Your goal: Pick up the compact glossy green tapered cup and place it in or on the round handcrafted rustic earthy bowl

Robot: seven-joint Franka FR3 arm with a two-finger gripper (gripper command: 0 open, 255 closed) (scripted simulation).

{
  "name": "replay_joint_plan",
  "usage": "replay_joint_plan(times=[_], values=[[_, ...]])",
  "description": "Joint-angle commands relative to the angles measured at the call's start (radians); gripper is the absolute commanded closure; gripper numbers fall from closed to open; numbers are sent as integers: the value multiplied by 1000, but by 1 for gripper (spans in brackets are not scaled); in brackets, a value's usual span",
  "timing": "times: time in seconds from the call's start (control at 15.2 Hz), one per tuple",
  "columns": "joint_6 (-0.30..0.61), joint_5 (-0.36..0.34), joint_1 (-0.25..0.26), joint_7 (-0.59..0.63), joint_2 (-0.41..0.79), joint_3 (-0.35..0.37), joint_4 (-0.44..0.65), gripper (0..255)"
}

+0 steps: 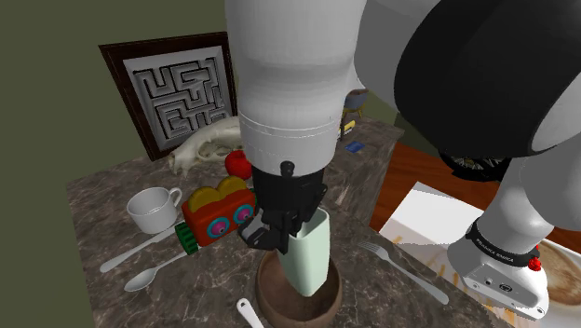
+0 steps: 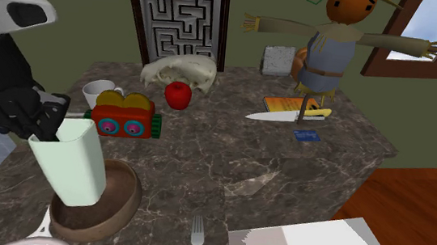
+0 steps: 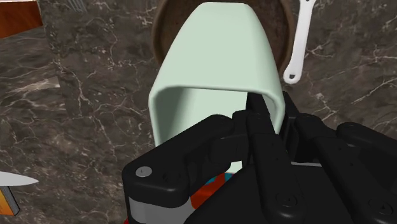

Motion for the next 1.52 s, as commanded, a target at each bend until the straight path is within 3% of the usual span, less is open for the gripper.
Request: replay_joint_plan(times=[0.0,0.53,0.59,0.92,1.19,1.45], values=[[26,-6,0,5,7,1,-21,255],[26,-6,0,5,7,1,-21,255],[26,-6,0,5,7,1,-21,0],[26,-6,0,4,7,1,-21,0],[-98,13,0,-10,-16,-1,87,0],[-98,13,0,-10,-16,-1,87,0]])
